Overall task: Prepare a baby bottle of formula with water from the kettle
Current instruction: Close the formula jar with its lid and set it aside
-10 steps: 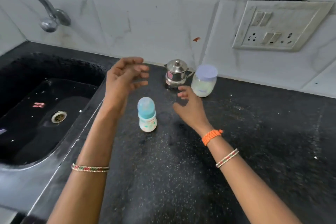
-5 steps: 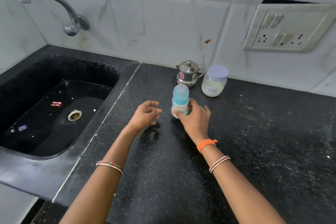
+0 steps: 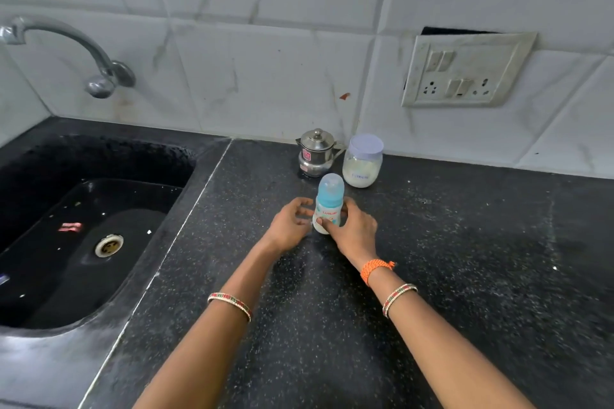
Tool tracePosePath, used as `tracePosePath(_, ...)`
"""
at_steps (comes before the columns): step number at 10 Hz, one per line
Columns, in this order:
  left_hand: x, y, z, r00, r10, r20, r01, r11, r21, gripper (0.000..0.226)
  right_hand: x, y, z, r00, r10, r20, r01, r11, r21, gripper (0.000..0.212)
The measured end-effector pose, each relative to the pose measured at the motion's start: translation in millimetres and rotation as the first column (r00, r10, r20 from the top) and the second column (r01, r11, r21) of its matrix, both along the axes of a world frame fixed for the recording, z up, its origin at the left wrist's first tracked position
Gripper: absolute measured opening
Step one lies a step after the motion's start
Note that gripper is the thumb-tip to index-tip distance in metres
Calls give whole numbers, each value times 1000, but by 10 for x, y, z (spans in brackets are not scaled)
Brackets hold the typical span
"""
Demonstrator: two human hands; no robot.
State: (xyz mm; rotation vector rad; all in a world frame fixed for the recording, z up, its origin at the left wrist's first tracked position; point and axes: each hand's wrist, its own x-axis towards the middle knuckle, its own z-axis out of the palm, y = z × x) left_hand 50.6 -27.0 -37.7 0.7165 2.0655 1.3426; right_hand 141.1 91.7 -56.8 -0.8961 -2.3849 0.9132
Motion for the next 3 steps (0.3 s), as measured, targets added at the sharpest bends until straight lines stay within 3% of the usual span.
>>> tracePosePath(2,82,-206,-46,993,8,-122,-19,996,-84,54,-30,-27,205,987,76,140,-63,993,-96,61)
tracePosePath(3,162,-212,18,877,3,-480,-82,986,-144,55,12,-29,368,972,81,221,-89,996,30,85)
